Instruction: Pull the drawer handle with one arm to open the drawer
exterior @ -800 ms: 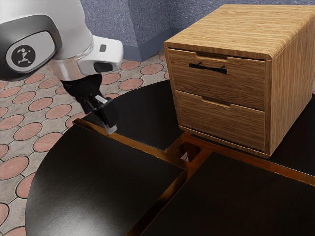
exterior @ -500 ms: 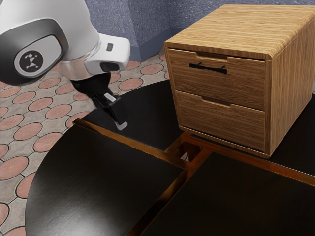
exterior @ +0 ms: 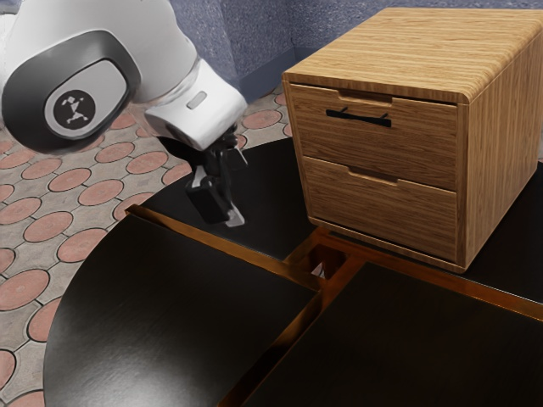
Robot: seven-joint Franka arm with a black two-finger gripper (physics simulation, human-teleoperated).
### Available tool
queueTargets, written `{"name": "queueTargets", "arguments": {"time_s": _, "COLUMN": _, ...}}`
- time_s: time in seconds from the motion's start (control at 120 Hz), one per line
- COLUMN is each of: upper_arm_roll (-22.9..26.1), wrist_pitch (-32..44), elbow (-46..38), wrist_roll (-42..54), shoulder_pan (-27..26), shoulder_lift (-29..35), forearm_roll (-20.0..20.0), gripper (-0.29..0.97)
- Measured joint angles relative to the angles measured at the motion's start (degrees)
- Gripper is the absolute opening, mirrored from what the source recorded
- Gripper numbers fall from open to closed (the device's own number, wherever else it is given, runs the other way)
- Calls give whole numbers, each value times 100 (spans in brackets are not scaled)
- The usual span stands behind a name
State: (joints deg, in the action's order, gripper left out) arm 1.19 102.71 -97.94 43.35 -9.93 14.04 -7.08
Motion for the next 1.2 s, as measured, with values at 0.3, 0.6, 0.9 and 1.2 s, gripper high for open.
{"name": "queueTargets", "arguments": {"time_s": 0.3, "upper_arm_roll": -345, "wrist_pitch": -59, "elbow": 16, "wrist_roll": 1976, "shoulder_pan": 62, "shoulder_lift": -167, "forearm_roll": 314, "gripper": 68}}
{"name": "queueTargets", "arguments": {"time_s": 0.6, "upper_arm_roll": -400, "wrist_pitch": 861, "elbow": 1049, "wrist_roll": 3050, "shoulder_pan": 17, "shoulder_lift": -1326, "forearm_roll": 788, "gripper": 68}}
{"name": "queueTargets", "arguments": {"time_s": 0.9, "upper_arm_roll": -351, "wrist_pitch": 1313, "elbow": 1710, "wrist_roll": 3643, "shoulder_pan": -9, "shoulder_lift": -2084, "forearm_roll": 959, "gripper": 68}}
{"name": "queueTargets", "arguments": {"time_s": 1.2, "upper_arm_roll": -402, "wrist_pitch": 1539, "elbow": 2259, "wrist_roll": 3924, "shoulder_pan": 27, "shoulder_lift": -2629, "forearm_roll": 989, "gripper": 68}}
